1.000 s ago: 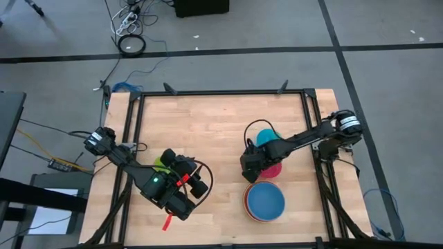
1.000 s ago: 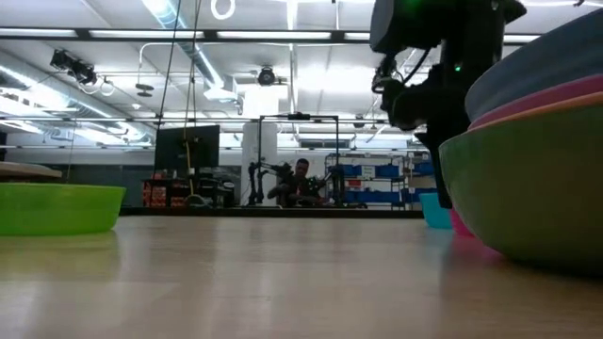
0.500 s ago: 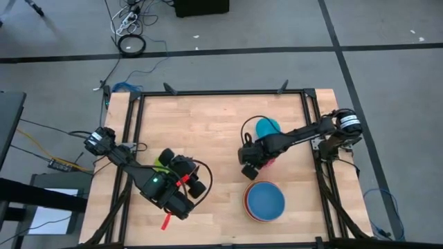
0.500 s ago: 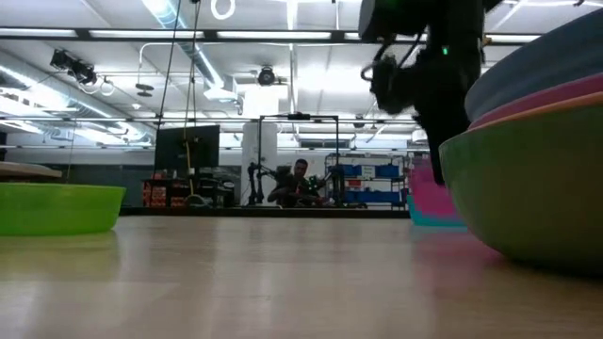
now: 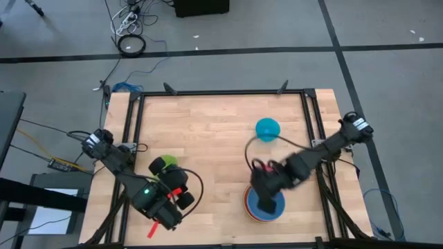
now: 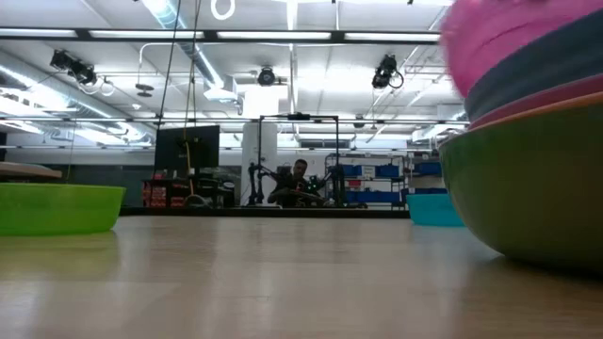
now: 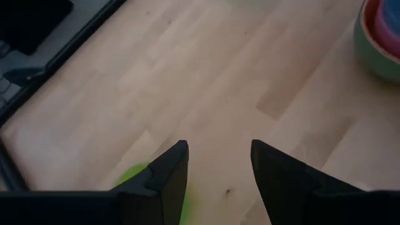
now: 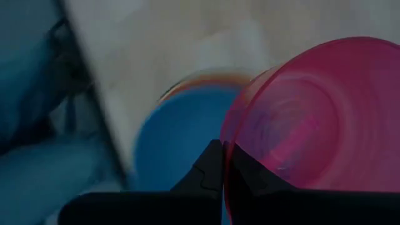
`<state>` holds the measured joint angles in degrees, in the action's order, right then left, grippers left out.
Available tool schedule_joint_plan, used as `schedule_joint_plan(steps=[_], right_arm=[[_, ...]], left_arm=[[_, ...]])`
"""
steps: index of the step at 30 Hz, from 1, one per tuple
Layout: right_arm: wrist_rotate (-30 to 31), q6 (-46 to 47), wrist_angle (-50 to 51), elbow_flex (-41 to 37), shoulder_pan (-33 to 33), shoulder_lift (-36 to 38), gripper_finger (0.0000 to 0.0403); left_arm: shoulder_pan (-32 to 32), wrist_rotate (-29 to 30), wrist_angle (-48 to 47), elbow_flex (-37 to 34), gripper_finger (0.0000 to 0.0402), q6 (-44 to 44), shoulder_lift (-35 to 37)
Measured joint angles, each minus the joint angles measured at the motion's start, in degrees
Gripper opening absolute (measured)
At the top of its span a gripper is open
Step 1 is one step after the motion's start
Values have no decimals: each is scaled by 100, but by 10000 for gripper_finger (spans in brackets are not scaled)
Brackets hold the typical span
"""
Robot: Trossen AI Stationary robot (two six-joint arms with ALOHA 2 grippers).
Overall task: Nest bowls inside each other
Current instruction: Stack the red bowl on top of the light blue bowl
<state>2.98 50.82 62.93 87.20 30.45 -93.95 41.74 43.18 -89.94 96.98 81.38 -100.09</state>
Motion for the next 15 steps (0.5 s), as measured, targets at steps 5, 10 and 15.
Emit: schedule_joint_plan(steps=[5, 10, 15], right_arm=[[182, 598, -15, -93, 771, -3, 2], [747, 768, -38, -112, 1048, -4, 36], [700, 705, -67, -112, 936, -4, 87]], left_arm=[[132, 0, 12, -213, 182, 379, 4], [152, -71, 23, -493, 182, 737, 4], [152, -164, 28, -666, 182, 984, 4]])
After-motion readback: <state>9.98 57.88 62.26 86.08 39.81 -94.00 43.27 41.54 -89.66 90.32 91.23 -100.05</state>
